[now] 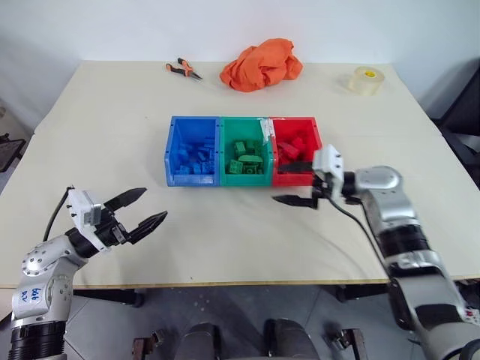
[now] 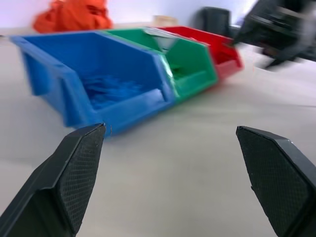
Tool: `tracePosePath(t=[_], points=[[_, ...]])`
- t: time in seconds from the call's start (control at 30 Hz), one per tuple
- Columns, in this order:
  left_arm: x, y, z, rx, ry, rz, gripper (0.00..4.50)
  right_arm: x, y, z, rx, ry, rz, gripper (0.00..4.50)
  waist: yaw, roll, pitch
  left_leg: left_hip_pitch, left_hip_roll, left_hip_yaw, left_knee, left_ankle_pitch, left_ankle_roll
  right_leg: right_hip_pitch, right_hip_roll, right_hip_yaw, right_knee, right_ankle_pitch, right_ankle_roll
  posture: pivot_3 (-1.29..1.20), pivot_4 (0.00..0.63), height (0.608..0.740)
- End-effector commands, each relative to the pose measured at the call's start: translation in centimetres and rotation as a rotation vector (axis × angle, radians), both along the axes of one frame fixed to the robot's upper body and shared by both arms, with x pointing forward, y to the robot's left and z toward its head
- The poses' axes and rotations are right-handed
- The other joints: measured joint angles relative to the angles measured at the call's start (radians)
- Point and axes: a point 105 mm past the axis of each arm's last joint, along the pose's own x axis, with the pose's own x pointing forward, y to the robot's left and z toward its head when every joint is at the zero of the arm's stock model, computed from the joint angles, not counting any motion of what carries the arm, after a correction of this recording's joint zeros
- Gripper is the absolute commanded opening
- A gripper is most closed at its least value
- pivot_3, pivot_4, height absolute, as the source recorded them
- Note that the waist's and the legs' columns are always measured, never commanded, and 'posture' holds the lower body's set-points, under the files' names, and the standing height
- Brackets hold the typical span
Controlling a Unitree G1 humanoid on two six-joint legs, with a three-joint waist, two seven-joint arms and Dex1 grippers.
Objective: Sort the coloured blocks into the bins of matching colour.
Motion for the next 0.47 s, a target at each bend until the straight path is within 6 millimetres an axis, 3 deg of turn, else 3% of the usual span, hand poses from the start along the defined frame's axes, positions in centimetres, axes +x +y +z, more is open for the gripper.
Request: tracePosePath(t=[0.03, 0.17, 0.37, 0.47], points=[[-0.9, 0.4, 1.3, 0.049, -0.060, -0.006, 4.50, -1.1, -2.2, 2.0, 0.013, -0.014, -0.026, 4.01, 0.000, 0.000, 0.000, 0.000, 0.000, 0.002, 0.000, 0.000, 0.000, 0.000, 0.000, 0.000, -0.002, 0.000, 0.000, 0.00, 0.150, 0.740], [-1.4, 1.8, 1.7, 0.093, -0.059, -0.026, 4.50, -2.0, -6.4, 1.8, -0.022, 0.034, -0.153, 4.01, 0.005, 0.000, 0.000, 0.000, 0.001, 0.003, 0.000, 0.000, -0.001, 0.000, 0.001, 0.000, -0.003, 0.000, 0.000, 0.00, 0.150, 0.740], [-0.5, 3.4, 2.7, 0.141, -0.060, 0.061, 4.50, -2.0, -8.4, 1.9, 0.001, 0.035, -0.249, 4.01, 0.006, 0.000, 0.000, 0.000, 0.001, 0.004, 0.000, 0.000, -0.001, 0.001, 0.000, 0.001, -0.004, 0.000, 0.000, 0.00, 0.150, 0.740], [-0.6, 2.8, 3.1, 0.117, -0.078, 0.005, 4.50, -1.9, -8.8, 1.6, 0.017, 0.034, -0.286, 4.01, 0.007, 0.000, 0.000, 0.000, 0.001, 0.004, 0.000, 0.000, -0.001, 0.000, 0.000, 0.000, -0.003, 0.000, 0.000, 0.00, 0.150, 0.740]])
